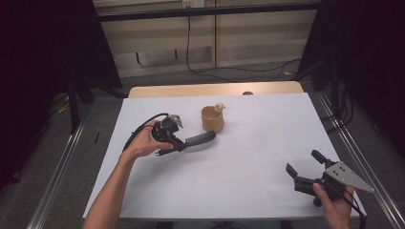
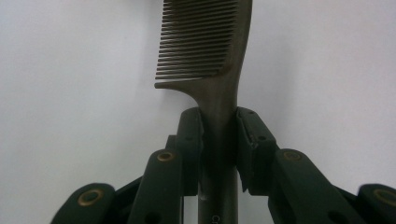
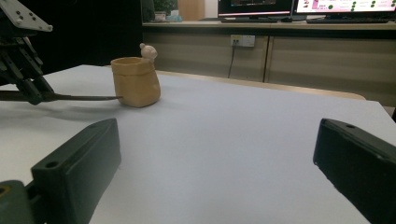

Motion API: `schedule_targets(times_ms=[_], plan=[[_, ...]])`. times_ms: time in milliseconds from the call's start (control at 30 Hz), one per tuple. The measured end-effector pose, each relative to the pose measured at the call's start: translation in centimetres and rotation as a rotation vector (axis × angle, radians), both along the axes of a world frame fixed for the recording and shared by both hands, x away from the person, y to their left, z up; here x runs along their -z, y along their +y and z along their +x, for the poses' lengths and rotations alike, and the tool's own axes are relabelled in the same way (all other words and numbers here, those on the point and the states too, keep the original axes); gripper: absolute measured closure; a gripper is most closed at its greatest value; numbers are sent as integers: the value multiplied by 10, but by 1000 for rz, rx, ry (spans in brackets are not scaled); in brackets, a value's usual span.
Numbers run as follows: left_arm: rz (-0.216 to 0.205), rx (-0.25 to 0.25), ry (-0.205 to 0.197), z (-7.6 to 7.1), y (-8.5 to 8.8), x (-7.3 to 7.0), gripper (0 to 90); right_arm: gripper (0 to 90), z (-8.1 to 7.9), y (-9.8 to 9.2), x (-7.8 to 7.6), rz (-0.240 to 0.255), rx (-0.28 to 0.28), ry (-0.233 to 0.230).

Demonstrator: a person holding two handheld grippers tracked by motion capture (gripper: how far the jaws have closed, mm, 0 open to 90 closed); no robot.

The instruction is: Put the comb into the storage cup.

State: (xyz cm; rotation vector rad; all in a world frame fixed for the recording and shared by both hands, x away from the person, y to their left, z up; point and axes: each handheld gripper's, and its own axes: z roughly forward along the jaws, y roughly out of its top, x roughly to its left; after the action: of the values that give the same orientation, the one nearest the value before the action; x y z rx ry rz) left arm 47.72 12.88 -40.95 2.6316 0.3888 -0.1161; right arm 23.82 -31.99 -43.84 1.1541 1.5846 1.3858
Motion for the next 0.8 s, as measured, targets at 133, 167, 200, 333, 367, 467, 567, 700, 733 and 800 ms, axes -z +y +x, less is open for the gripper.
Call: schedule_targets(times_ms=[133, 167, 200, 333, 367, 467, 567, 700, 733, 800], plan=[[-37, -12, -11, -3, 6, -3, 728, 1, 0, 0, 0, 3, 1, 3], [-48, -22, -12, -3, 8, -4, 728, 1, 0, 0, 0, 3, 1, 2], [-57, -22, -12, -4, 9, -5, 728, 1, 0, 0, 0, 4, 0, 2], [-121, -38, -19, -6, 16, -10, 728, 1, 0, 0, 0, 3, 2, 2], [-134, -39, -14, -6, 18, -12, 728, 1, 0, 0, 0, 3, 1, 2], [-173, -64, -43, -8, 22, -17, 728, 1, 0, 0, 0, 2, 1, 4], [-204, -79, -53, -10, 26, -22, 728, 1, 0, 0, 0, 4, 0, 3], [-226, -79, -64, -13, 29, -27, 728, 1, 0, 0, 0, 3, 2, 2], [-248, -79, -68, -14, 29, -29, 728, 1, 1, 0, 0, 4, 1, 3], [-264, -81, -75, -15, 31, -31, 728, 1, 1, 0, 0, 3, 0, 2]])
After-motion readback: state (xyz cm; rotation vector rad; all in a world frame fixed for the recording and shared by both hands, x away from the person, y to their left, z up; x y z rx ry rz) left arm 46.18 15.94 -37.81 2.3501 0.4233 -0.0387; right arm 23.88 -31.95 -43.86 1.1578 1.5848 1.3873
